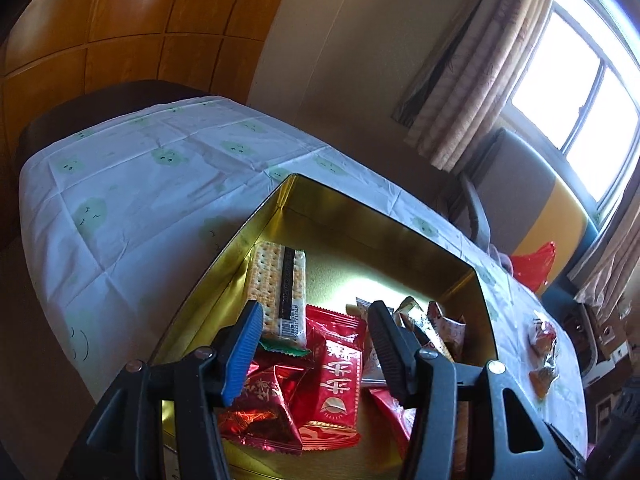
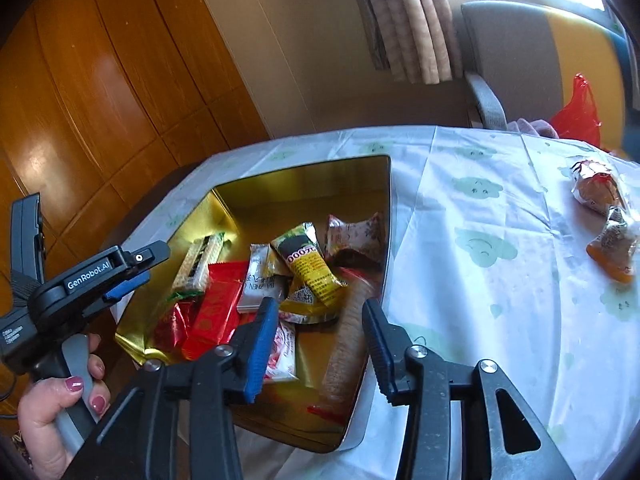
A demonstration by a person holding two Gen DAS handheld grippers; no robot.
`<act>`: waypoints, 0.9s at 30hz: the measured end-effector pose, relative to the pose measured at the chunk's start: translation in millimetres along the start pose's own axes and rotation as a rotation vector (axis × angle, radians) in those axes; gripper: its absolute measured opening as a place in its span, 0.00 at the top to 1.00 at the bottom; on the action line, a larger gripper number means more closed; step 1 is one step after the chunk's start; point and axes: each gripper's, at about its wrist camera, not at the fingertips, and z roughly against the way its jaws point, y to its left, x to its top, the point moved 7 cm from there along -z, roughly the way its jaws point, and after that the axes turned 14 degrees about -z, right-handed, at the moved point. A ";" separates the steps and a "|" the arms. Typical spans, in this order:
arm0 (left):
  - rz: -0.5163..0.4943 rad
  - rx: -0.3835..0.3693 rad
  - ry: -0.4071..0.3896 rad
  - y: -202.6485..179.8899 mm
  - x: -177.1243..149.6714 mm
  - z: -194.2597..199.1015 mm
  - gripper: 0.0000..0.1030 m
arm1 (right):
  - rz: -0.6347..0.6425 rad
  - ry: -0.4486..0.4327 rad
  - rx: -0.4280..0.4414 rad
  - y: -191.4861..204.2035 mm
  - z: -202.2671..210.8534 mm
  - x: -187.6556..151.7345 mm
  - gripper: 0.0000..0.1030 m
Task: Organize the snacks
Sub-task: 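Carry the cracker packet and granola bar into the gold tin with both tools, then open both tools to release the packets into the tin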
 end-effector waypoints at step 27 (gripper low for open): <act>-0.211 -0.166 0.075 -98.9 -29.1 -3.1 0.46 | -0.151 -0.084 -0.138 -97.4 32.7 19.2 0.56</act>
